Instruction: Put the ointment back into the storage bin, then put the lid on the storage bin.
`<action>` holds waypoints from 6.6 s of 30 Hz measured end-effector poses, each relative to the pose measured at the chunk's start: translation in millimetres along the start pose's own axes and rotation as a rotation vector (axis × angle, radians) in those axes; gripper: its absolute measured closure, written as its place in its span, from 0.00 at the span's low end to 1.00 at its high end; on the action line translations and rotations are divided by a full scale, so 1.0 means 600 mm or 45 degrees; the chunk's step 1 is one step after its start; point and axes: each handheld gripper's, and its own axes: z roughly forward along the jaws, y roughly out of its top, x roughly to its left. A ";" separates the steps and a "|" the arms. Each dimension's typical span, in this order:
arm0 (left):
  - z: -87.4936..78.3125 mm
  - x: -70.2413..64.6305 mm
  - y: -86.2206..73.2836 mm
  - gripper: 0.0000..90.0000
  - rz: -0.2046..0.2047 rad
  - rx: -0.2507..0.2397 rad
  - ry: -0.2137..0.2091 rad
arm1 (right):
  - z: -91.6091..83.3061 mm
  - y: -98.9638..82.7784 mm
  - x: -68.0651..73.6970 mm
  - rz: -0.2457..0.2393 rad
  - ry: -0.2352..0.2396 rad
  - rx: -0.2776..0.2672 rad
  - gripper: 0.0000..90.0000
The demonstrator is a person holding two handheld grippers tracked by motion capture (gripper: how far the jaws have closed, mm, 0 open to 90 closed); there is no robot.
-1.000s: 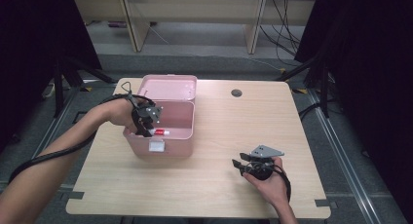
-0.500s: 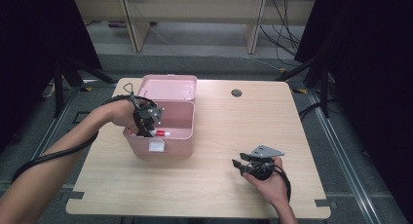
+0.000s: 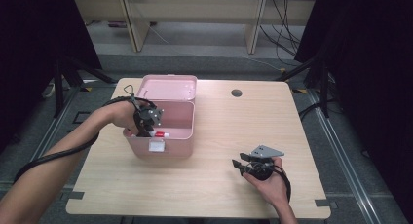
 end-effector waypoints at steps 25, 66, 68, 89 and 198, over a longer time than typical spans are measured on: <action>0.014 0.006 -0.003 0.77 -0.019 0.016 -0.013 | 0.000 0.000 -0.003 -0.025 0.001 0.002 0.63; 0.019 0.020 -0.007 0.65 -0.132 0.021 -0.002 | 0.000 0.000 -0.003 -0.026 -0.001 0.006 0.63; 0.014 0.021 -0.006 0.63 -0.135 0.009 0.011 | 0.000 0.000 -0.003 -0.025 -0.001 0.006 0.63; -0.042 0.006 -0.025 0.79 -0.234 -0.171 0.149 | 0.003 0.002 0.003 0.005 0.015 0.000 0.64; -0.027 0.112 -0.152 0.63 -1.422 -0.880 0.743 | 0.066 0.172 0.113 -0.093 0.082 -0.238 1.00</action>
